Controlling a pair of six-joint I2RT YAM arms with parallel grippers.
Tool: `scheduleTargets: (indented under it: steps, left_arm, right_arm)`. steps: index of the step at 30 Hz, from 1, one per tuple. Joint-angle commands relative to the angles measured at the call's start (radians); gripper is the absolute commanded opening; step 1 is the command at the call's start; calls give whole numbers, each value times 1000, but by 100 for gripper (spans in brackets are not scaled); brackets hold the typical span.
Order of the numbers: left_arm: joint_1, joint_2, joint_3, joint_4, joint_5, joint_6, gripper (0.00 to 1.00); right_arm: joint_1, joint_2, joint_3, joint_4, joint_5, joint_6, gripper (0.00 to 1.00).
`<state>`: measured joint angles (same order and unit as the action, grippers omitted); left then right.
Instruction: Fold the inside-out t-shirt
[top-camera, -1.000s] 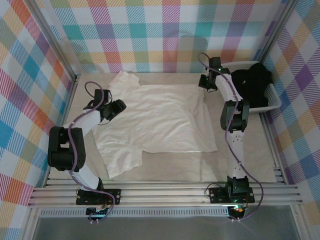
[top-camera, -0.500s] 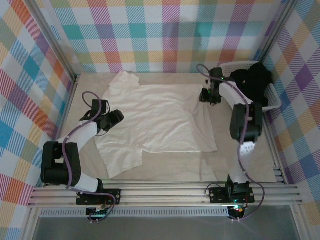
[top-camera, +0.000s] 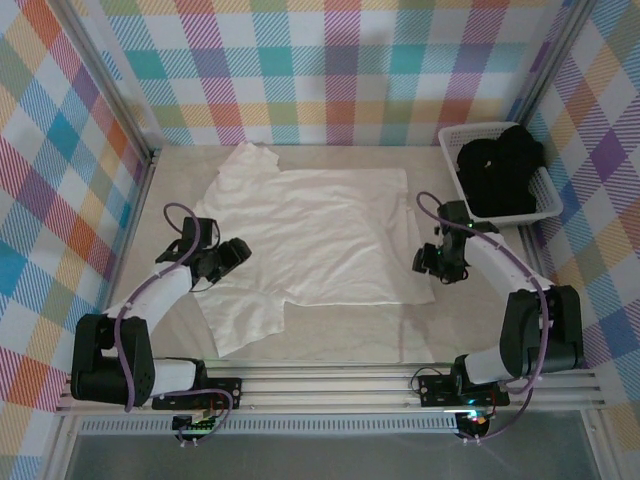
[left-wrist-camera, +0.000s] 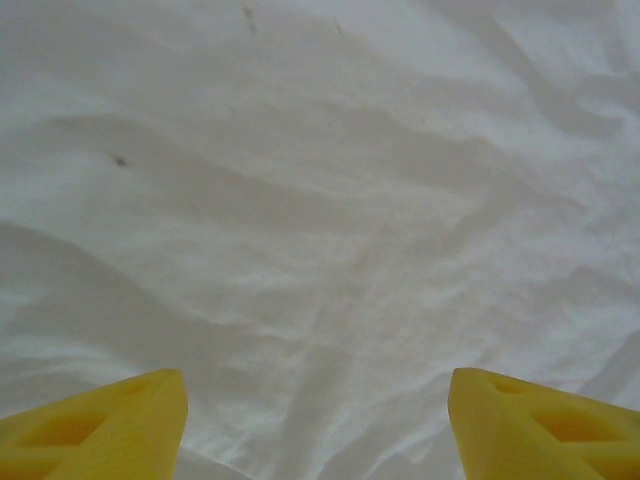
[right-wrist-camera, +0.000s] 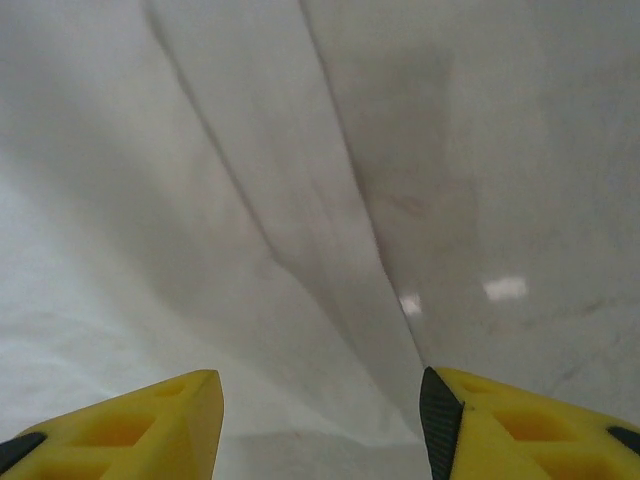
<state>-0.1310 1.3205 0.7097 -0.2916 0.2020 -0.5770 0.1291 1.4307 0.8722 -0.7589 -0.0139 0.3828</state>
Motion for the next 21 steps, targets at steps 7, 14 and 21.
scheduleTargets:
  steps: [7, 14, 21]
  left_arm:
    - [-32, 65, 28, 5, 17, -1, 70]
    - [-32, 54, 25, -7, -15, 18, 70]
    - [-32, 63, 33, -9, -18, 24, 70]
  right_arm:
    - [-11, 74, -34, 14, -34, 30, 37]
    - [-35, -2, -19, -5, 11, 21, 2]
    - [-58, -100, -68, -48, 40, 37, 0]
